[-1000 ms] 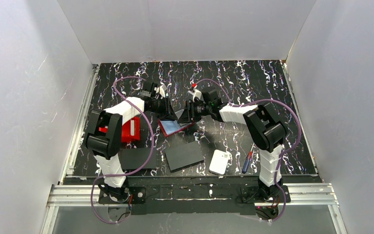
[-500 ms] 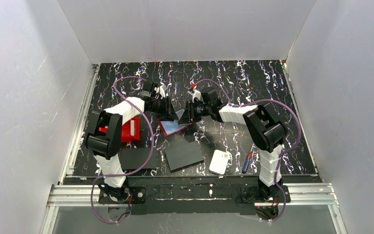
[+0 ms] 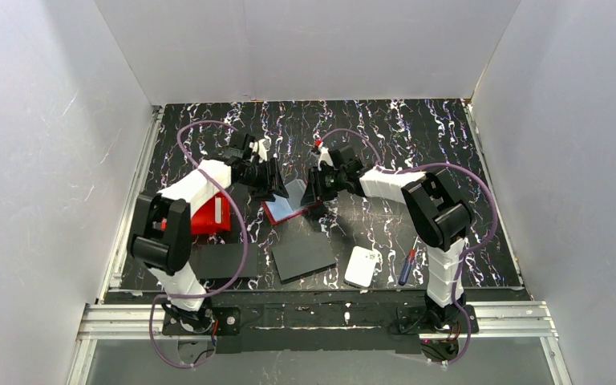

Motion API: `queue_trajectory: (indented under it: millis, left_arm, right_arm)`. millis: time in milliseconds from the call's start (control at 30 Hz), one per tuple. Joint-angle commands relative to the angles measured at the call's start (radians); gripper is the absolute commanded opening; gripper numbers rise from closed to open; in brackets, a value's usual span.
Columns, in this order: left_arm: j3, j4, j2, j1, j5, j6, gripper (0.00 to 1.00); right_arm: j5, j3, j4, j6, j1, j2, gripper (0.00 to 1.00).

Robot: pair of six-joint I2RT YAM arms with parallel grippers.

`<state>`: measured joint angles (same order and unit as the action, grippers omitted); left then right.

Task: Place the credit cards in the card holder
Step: Turn over the card slot in the card holder, then pick up the credit card from the storage box.

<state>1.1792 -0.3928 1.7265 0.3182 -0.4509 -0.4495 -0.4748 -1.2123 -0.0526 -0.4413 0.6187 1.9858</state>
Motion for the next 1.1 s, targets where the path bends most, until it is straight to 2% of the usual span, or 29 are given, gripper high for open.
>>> queue_trajectory:
  millis: [0,33,167,200,300,433,533,667,800,933,1067]
  left_arm:
    - [0.013,-0.205,-0.212,-0.027,0.069,0.034,0.57]
    - [0.019,-0.259,-0.259,-0.042,0.1,0.033,0.64]
    - [0.003,-0.412,-0.446,-0.173,0.218,0.052,0.76]
    - [-0.01,-0.436,-0.483,-0.214,0.254,0.064,0.78]
    - [-0.061,-0.438,-0.532,-0.32,0.296,0.119,0.8]
    - [-0.093,-0.385,-0.503,-0.371,0.296,0.203,0.81]
    - [-0.106,-0.34,-0.43,-0.431,0.169,0.265,0.84]
    - [-0.118,-0.272,-0.345,-0.474,0.069,0.283,0.85]
    - [-0.12,-0.243,-0.307,-0.474,0.093,0.309,0.85]
    - [-0.13,-0.238,-0.292,-0.475,0.095,0.343,0.8]
    - [-0.155,-0.22,-0.275,-0.473,0.069,0.346,0.81]
  right_arm:
    - [0.251,-0.106,0.198,0.198,0.016,-0.087,0.43]
    - [0.294,-0.12,0.229,0.218,0.026,-0.095,0.45]
    - [0.447,-0.152,0.269,0.224,0.12,-0.136,0.6]
    - [0.441,-0.16,0.26,0.205,0.146,-0.138,0.64]
    - [0.268,-0.168,0.144,0.097,0.191,-0.126,0.69]
    - [0.085,-0.153,-0.009,-0.025,0.203,-0.111,0.7]
    - [0.018,-0.13,-0.069,-0.064,0.204,-0.111,0.71]
    - [0.003,-0.108,-0.086,-0.063,0.202,-0.108,0.7]
    - [-0.006,-0.091,-0.093,-0.06,0.188,-0.108,0.69]
    - [-0.007,-0.084,-0.088,-0.049,0.185,-0.116,0.68]
    - [-0.017,-0.081,-0.089,-0.048,0.182,-0.11,0.67]
